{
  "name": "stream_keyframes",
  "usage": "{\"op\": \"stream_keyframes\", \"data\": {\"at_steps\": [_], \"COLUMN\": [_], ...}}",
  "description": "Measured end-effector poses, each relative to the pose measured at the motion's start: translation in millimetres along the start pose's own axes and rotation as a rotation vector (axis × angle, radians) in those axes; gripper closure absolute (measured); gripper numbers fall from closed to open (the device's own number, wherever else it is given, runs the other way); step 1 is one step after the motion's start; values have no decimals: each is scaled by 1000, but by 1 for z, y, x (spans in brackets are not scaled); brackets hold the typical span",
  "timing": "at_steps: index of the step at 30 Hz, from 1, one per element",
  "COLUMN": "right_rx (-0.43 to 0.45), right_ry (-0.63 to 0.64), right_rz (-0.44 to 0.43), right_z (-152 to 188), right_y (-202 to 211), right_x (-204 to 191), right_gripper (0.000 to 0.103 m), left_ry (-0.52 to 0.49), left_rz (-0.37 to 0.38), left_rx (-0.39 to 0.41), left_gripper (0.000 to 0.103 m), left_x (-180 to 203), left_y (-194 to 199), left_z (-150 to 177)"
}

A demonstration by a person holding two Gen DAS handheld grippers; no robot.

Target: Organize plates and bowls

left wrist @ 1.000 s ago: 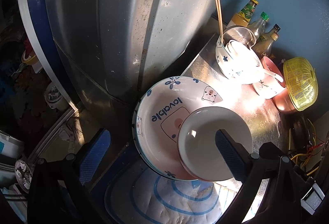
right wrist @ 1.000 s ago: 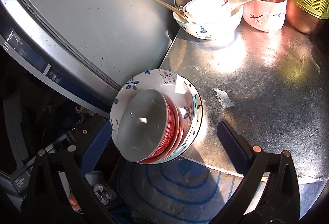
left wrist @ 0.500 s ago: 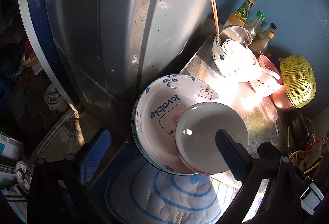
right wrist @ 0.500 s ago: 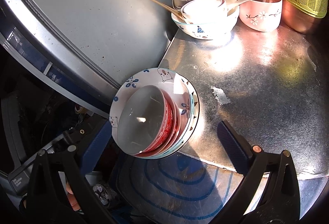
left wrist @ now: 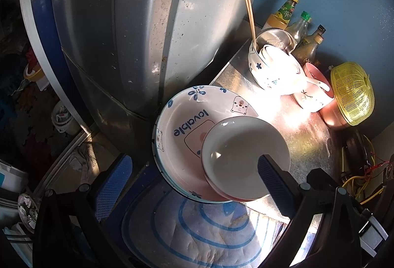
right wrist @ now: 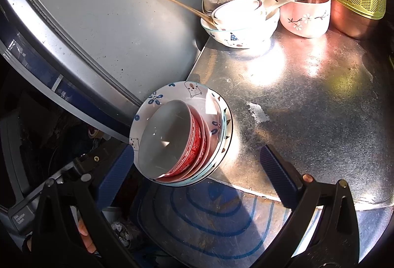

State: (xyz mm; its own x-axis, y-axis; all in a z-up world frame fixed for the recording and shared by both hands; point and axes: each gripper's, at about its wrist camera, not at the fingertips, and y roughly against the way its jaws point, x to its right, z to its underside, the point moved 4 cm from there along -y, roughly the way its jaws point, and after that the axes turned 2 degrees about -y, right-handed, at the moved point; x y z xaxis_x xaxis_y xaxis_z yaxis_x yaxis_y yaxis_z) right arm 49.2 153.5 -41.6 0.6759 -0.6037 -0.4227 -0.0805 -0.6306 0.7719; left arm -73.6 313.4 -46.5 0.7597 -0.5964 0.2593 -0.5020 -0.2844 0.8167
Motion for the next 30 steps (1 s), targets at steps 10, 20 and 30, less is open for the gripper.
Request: {"op": "stream_keyframes", "data": {"at_steps": [10,20,30], "right_rx": [8,11,10], "right_ry": [-9,-19,-20], "right_rz": [4,8,12], "right_z": [2,4,4], "right_y": [5,7,8], "right_x": [3,8,8], "right_gripper": [0,0,0], "left_ry": [-8,-13,-6], "left_rz": [8,17,10], "left_rx": [-1,-10,-21], "left_gripper": [1,1,1], "left_x": [6,11,11], "left_y": [2,2,1], "left_z": [4,7,9]}}
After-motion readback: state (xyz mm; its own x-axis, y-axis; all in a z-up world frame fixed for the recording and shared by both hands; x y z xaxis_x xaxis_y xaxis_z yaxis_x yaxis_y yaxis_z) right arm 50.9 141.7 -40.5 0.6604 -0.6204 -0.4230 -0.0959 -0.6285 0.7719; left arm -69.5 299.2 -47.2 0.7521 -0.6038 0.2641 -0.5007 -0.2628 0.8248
